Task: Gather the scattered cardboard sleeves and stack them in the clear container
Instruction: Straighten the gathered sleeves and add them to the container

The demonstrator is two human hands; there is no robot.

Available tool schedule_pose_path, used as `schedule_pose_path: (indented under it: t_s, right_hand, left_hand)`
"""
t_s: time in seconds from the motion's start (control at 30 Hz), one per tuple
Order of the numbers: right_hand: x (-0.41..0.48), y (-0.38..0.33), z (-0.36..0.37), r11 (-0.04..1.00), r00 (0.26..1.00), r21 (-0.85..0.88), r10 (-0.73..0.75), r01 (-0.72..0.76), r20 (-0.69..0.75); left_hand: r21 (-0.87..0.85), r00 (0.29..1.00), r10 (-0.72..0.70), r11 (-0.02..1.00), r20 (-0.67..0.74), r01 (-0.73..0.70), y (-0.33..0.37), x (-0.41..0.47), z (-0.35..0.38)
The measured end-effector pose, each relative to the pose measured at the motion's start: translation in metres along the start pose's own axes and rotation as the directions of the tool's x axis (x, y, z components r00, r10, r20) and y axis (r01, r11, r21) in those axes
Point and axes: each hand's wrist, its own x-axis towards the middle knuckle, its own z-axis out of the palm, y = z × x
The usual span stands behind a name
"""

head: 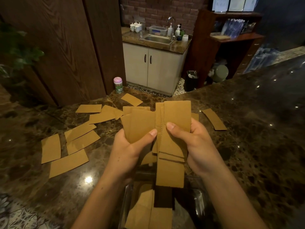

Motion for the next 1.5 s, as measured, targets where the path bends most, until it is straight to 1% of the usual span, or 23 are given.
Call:
schedule_pose_path:
  t_s: [0.13,0.2,0.3,0.37,0.5,0.57,0.63,0.73,0.8,0.93,1.07,1.23,1.37,1.5]
  right_hand:
    - [0.000,0.006,0.009,0.993,0.993,0.116,-0.011,0.025,-0.119]
    - [-0.001,0.009,0.011,0.988,0.988,0.152,-0.007,0.030,-0.151]
    - [-0.006,0.013,0.016,0.991,0.995,0.131,0.007,0.006,-0.097]
    - [-0.009,0.016,0.018,0.992,0.997,0.124,0.009,0.000,-0.072]
    - [-0.007,0.013,0.016,0.980,0.991,0.192,-0.016,0.042,-0.134]
    - [-0.004,0.009,0.011,0.967,0.985,0.251,-0.001,0.045,-0.173]
    - [-0.002,0.006,0.007,0.958,0.989,0.285,0.014,0.030,-0.150]
    - [-0.005,0.005,0.006,0.949,0.998,0.313,0.060,-0.045,-0.038]
    - [-0.006,0.006,0.007,0.946,0.996,0.314,0.085,-0.079,-0.006]
    - [-0.005,0.009,0.007,0.956,0.993,0.270,0.119,-0.111,-0.011]
    - [-0.005,0.011,0.006,0.971,0.991,0.204,0.132,-0.127,-0.012]
    - [-0.007,0.014,0.008,0.978,0.992,0.170,0.123,-0.121,-0.001]
    - [-0.008,0.014,0.008,0.983,0.996,0.162,0.088,-0.086,-0.008]
    - [-0.007,0.012,0.008,0.985,0.998,0.168,0.047,-0.039,-0.045]
  left_hand:
    - [-0.168,0.995,-0.041,0.984,0.090,0.055,-0.002,-0.004,0.000]
    - [-0.163,0.994,-0.015,0.986,0.108,0.033,-0.003,-0.006,0.001]
    - [-0.154,0.996,0.037,0.988,0.080,-0.025,-0.002,-0.004,0.003]
    - [-0.171,0.997,0.049,0.985,0.066,-0.037,-0.003,-0.002,0.002]
    - [-0.220,0.998,-0.007,0.975,0.058,0.020,-0.003,-0.002,-0.001]
    - [-0.203,0.999,-0.003,0.979,0.050,0.013,-0.002,-0.003,-0.002]
    - [-0.183,1.000,0.023,0.983,0.008,-0.021,0.000,-0.002,-0.003]
    - [-0.180,0.998,0.058,0.982,-0.003,-0.058,0.002,0.001,0.000]
    - [-0.159,0.997,0.077,0.984,-0.015,-0.079,0.001,0.002,0.001]
    - [-0.113,0.994,0.096,0.988,-0.059,-0.102,-0.002,0.003,0.002]
    - [-0.132,0.987,0.086,0.986,-0.134,-0.104,-0.005,0.003,0.002]
    - [-0.169,0.975,0.091,0.978,-0.201,-0.126,-0.003,0.003,0.005]
    - [-0.187,0.973,0.065,0.976,-0.223,-0.108,-0.004,0.005,0.006]
    - [-0.110,0.974,0.079,0.989,-0.211,-0.104,-0.005,0.005,0.003]
